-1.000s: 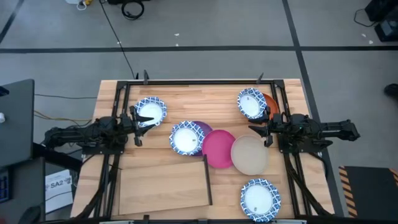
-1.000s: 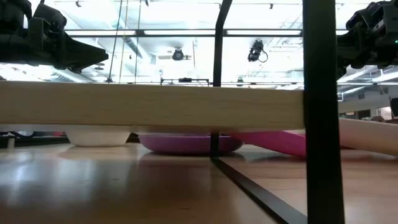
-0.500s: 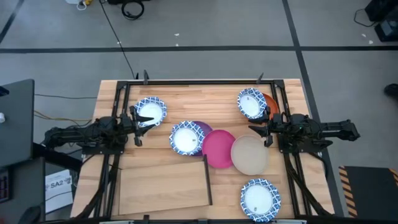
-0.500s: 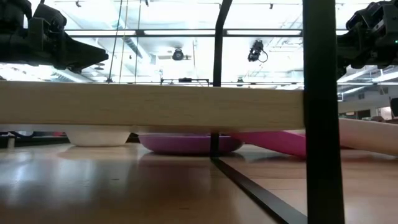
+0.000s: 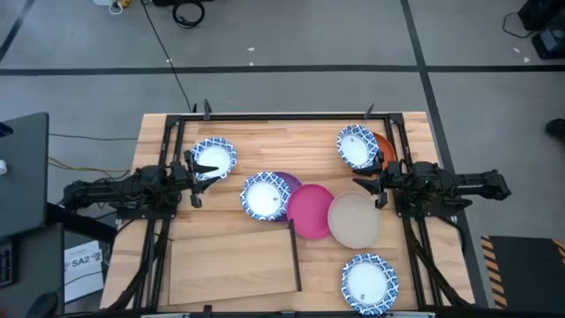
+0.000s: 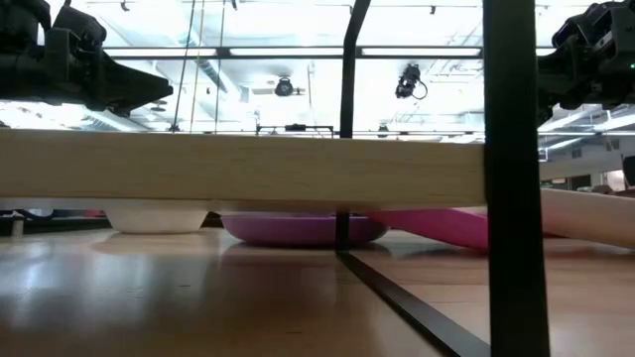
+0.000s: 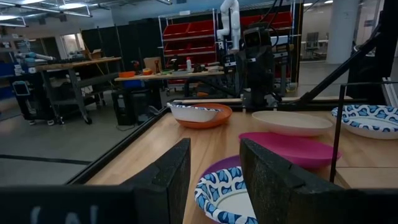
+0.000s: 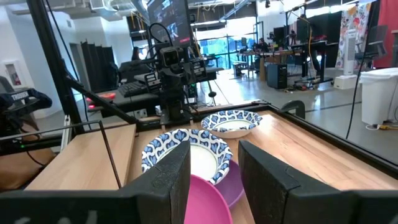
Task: Place and stack plates onto a shelf
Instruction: Put the blue patterned bowl on the shelf
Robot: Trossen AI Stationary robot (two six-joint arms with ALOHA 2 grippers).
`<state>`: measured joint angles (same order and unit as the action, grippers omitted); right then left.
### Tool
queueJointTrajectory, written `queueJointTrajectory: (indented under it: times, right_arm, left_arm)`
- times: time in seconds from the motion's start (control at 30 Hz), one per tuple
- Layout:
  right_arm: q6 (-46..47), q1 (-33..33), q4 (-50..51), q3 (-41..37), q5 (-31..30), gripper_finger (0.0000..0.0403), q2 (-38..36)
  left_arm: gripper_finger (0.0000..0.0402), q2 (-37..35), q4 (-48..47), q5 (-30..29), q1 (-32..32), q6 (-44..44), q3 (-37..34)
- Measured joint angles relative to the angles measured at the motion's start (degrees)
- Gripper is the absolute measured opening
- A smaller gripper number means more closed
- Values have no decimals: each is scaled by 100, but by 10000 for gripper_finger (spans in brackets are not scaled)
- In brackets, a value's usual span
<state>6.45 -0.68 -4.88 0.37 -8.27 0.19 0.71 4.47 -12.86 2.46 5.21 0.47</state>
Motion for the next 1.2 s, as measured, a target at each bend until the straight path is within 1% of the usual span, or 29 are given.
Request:
queueJointTrajectory:
  times: [0.1,0.37,0.6,0.73,1.07,1.2]
  right_arm:
    - [-2,-1,-184,1,-21,140,2]
    - [138,0,-968,1,-538,140,6]
    - [138,1,-1734,-1,-892,140,279]
    - [136,-1,-2043,33,-1188,140,603]
    - [112,38,-1791,772,-2517,140,1839]
    - [385,192,-1703,1059,-3011,140,2330]
  left_arm:
    - [146,0,0,1,0,0,0]
    - [146,0,1,1,0,0,0]
    - [146,0,0,0,0,0,0]
    - [146,0,1,2,0,0,0]
    - [146,0,2,2,0,0,0]
    - [146,2,2,2,0,-1,0]
